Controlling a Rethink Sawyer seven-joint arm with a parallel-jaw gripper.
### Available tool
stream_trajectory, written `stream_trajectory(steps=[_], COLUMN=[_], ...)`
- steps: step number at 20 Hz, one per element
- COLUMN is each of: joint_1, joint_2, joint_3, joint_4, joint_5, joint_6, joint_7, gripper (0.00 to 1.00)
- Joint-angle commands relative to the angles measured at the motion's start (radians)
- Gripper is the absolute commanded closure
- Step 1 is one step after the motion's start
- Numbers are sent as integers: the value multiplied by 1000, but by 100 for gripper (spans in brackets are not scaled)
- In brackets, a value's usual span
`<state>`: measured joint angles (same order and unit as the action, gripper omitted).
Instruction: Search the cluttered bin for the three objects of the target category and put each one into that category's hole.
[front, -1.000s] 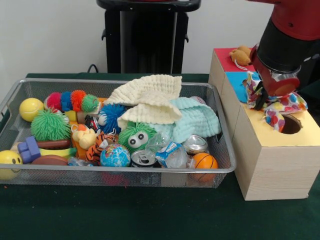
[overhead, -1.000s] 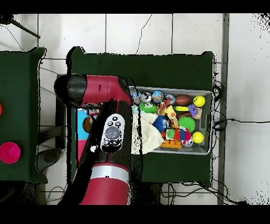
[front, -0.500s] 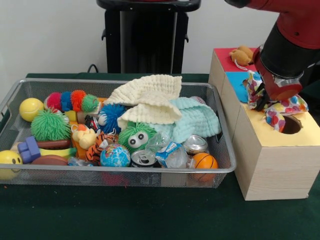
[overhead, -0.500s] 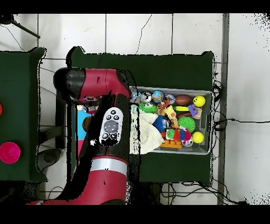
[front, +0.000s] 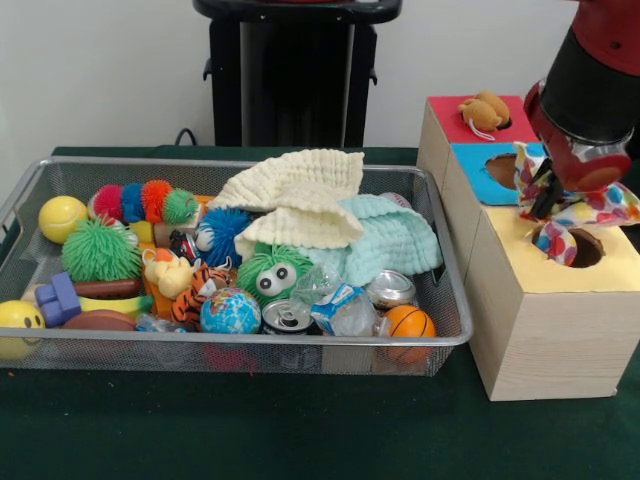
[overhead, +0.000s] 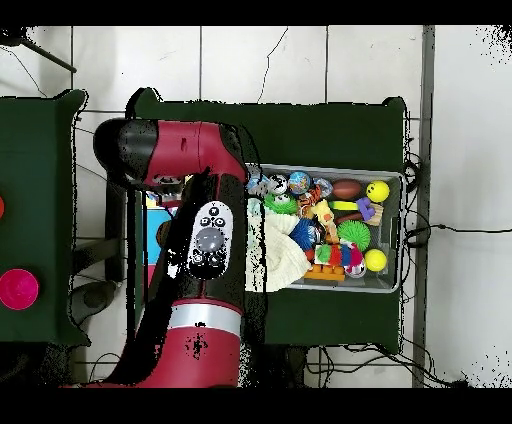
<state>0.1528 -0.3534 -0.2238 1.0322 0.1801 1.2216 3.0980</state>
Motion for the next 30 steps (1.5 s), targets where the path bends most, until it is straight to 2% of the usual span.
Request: stream_trajectory(steps=[1, 6, 8, 11, 14, 23, 30], joint_1=[-14, 28, 32, 30, 28, 14, -5], joint_2=[-111, -251, -277, -258, -209, -126, -108], joint_3=[21, 2, -2, 9, 14, 9, 11], joint_4=[128, 245, 287, 339, 338, 282, 303], joint_5=[39, 53, 53, 47, 27, -7, -24], joint_6=[-78, -52, -73, -171, -240, -266, -323], joint_7=[106, 96, 82, 74, 83, 71, 24], gripper=[100, 100, 100, 100, 100, 100, 100])
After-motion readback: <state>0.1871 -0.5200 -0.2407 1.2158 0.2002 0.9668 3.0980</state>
